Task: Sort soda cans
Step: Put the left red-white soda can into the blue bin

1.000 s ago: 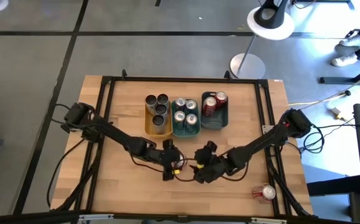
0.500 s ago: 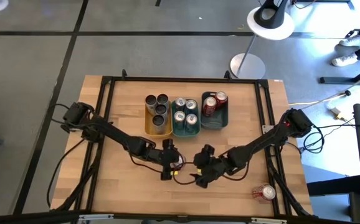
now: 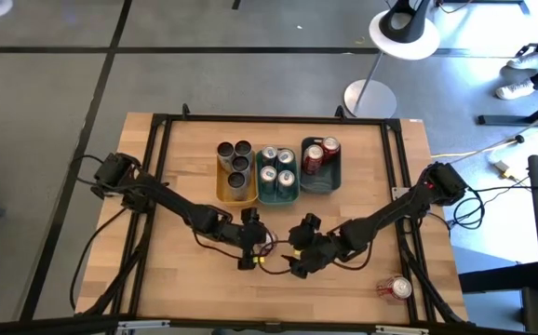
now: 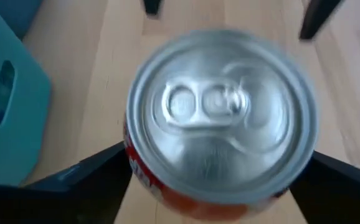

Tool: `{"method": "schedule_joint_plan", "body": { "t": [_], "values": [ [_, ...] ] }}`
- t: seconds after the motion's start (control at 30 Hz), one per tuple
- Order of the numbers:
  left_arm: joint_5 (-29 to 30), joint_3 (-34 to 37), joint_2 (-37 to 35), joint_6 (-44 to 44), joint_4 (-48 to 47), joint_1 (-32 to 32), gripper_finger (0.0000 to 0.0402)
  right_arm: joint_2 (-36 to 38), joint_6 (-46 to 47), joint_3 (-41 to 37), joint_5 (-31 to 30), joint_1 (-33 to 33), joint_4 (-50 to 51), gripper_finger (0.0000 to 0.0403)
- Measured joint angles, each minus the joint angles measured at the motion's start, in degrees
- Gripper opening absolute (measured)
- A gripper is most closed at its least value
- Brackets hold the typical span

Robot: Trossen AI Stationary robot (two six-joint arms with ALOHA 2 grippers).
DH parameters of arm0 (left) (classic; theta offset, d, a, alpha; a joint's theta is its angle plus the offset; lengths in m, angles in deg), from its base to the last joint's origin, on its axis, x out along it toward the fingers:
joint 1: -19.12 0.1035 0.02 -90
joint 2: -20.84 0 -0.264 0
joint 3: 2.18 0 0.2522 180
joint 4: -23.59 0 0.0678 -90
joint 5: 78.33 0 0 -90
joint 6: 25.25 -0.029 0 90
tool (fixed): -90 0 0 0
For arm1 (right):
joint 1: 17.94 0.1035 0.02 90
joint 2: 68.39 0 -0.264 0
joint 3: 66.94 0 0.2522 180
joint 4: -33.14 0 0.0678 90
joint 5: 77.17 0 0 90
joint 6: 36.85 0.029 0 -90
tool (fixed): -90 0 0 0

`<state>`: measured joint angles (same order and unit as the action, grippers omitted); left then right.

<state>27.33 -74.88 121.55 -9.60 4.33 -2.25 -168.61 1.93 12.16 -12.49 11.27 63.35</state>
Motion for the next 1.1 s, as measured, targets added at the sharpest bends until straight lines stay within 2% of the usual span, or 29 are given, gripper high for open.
{"method": "schedule_joint_plan", "body": {
  "t": [0.1, 0.27, 0.4, 0.5, 0.63, 0.83, 0.97, 1.1],
  "values": [
    [0.0, 0.1, -1.3, 0.4, -2.6, 0.0, 0.0393, 0.0, -0.1, 0.0, -1.0, 0.0, -0.1, 0.0388],
    [-0.2, 0.0, -7.3, 2.1, -8.7, -0.3, 0.0384, 0.0, -0.4, 0.0, 0.9, -0.4, -0.4, 0.0388],
    [-0.2, 0.0, -12.6, 2.4, -13.2, -1.5, 0.0384, 0.0, -2.1, 0.0, -3.5, -0.7, -1.9, 0.0388],
    [0.1, 0.0, -15.2, 2.4, -15.7, -2.4, 0.0387, 0.0, -4.4, 0.0, -3.2, -1.6, -4.4, 0.0392],
    [1.9, 0.0, -16.2, 3.5, -16.8, -3.4, 0.0388, -0.1, -5.0, 0.3, -2.6, -2.0, -7.0, 0.0396],
    [3.0, 2.4, -16.0, 3.4, -14.5, -4.8, 0.0388, -0.1, -11.7, 1.1, -2.8, -1.9, -15.0, 0.0393],
    [3.2, 5.2, -15.9, 3.9, -11.4, -4.8, 0.0388, -0.6, -12.4, -0.1, -5.3, -1.9, -19.5, 0.0392],
    [3.2, 6.1, -15.9, 5.2, -11.6, -4.9, 0.0388, -2.7, -13.5, -0.3, -7.2, -2.4, -19.8, 0.0392]
  ]
}}
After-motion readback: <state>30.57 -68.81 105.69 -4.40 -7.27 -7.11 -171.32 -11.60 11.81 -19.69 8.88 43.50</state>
